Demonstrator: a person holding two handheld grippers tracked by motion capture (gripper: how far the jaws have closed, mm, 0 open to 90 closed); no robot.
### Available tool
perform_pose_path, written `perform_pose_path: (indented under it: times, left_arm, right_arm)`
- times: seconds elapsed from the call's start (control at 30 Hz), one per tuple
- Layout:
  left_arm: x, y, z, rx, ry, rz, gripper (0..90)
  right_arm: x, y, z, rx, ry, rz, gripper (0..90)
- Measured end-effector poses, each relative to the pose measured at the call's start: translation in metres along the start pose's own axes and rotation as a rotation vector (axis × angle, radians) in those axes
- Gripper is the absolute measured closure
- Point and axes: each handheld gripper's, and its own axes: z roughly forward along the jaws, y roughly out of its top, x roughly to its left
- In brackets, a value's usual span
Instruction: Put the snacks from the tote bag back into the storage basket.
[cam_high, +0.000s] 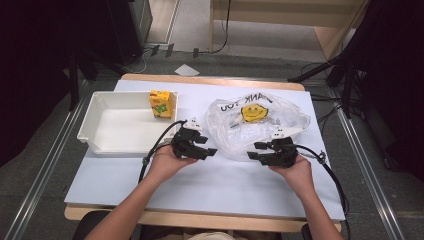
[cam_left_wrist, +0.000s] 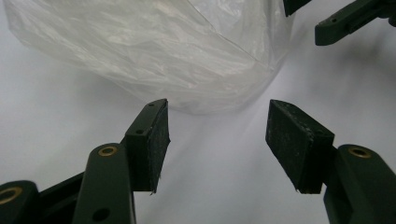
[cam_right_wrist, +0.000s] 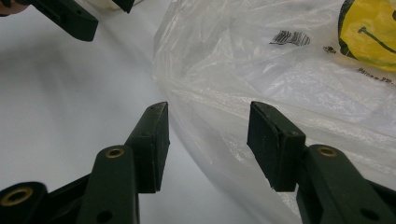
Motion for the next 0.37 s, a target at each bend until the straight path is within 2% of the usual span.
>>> perform_pose_path:
  times: [0.37]
  left_arm:
    - [0.0023,-0.0014,-0.0003,-0.006,-0.015,0.002,39.7]
  right_arm:
    - [0.0001,0.0000,0.0005,0.006,0.003,-0.003,49.9]
